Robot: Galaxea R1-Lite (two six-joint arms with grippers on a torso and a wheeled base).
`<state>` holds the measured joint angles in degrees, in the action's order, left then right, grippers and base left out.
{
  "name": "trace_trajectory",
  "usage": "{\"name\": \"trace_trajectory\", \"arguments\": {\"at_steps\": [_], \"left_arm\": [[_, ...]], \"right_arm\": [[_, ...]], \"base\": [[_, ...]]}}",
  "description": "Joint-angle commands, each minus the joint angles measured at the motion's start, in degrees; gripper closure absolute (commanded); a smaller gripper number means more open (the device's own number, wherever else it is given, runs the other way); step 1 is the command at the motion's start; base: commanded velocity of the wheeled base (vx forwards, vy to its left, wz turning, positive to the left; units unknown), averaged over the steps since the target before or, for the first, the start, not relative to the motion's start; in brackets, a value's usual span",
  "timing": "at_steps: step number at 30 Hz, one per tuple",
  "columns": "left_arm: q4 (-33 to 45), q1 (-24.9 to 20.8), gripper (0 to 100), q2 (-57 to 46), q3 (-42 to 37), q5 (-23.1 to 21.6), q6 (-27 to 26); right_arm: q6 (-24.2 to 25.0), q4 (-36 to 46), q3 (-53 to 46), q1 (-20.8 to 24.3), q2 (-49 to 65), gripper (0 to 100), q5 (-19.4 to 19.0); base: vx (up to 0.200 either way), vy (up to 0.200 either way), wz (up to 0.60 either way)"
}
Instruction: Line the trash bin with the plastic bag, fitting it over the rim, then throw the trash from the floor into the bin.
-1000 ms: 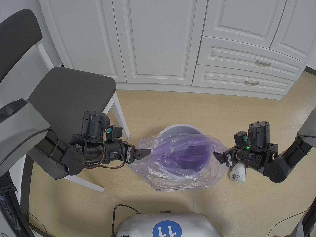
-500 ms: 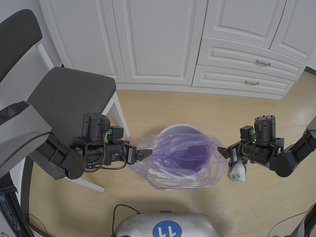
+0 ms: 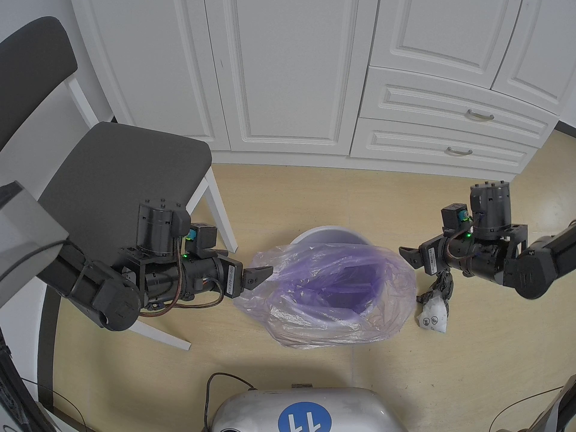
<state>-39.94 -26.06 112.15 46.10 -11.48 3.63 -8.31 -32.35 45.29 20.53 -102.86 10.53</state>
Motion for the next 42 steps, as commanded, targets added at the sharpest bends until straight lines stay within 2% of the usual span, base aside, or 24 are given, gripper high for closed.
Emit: {"name": "trace_trajectory", "arguments": {"at_steps": [1,4,6,8,12,13,18,24,26,29,33,38,39,40,41,42], "left_arm": [[16.65,-0.66,0,-9.23,6.45,-0.21,0.76],[23.41,-1.01,0,-11.08,10.50,-0.29,3.31],[25.17,-1.89,0,-11.17,11.82,-0.12,4.98],[25.79,-2.06,0,-10.90,11.64,0.41,4.89],[26.23,-2.15,0,-10.55,11.29,0.59,4.80],[26.40,-2.33,0,-9.85,10.50,0.76,4.80],[25.79,-2.33,0,-6.42,11.73,0.85,4.72],[25.70,-2.41,0,-0.18,14.98,2.43,4.72],[25.70,-3.56,0,2.19,16.03,4.98,4.72],[25.79,-4.52,0,3.42,16.30,5.33,4.72],[25.79,-5.40,0,7.20,17.70,7.00,2.87],[25.70,-5.31,0,8.52,17.88,9.37,2.52],[25.79,-5.31,0,8.61,17.53,9.37,2.43],[25.79,-5.31,0,8.61,17.53,9.37,2.43],[25.87,-5.31,0,9.22,17.44,9.37,2.34],[25.87,-5.31,0,9.66,17.53,9.46,2.34]], "right_arm": [[2.78,23.21,18.34,1.80,1.00,0,0.37],[7.08,35.25,26.61,2.76,0.56,0,-0.86],[8.31,36.40,27.92,2.85,-0.06,0,-3.33],[8.49,35.96,27.75,2.94,-1.02,0,-5.52],[8.84,35.34,26.43,3.03,-2.17,0,-6.31],[9.54,30.86,22.56,2.94,-4.10,0,-6.31],[9.10,20.31,19.75,2.94,-7.79,0,-5.70],[9.02,19.61,19.66,2.94,-10.69,0,-5.70],[8.84,19.61,20.01,2.67,-12.45,0,-5.70],[8.40,19.79,20.10,2.23,-12.71,0,-5.70],[3.48,20.31,16.32,1.62,-9.90,0,-5.96],[-0.21,20.31,12.90,1.71,-7.70,0,-6.23],[-3.81,20.75,11.14,1.62,-7.79,0,-6.23],[-3.81,20.75,11.14,1.62,-7.79,0,-6.23],[-7.33,20.58,10.35,1.44,-9.20,0,-5.44],[-7.68,20.22,10.52,1.36,-10.51,0,-5.17]], "base": [[0.000,0.000,0.00],[0.000,0.000,0.00],[0.000,0.000,0.00],[0.000,0.000,0.00],[0.000,0.000,0.00],[0.000,0.000,0.00],[0.000,0.000,0.00],[0.000,0.000,0.00],[0.000,0.000,0.00],[0.000,0.000,0.00],[0.000,0.000,0.00],[0.000,0.000,0.00],[0.000,0.000,0.00],[0.000,0.000,0.00],[0.000,0.000,0.00],[0.000,0.000,0.00]]}}
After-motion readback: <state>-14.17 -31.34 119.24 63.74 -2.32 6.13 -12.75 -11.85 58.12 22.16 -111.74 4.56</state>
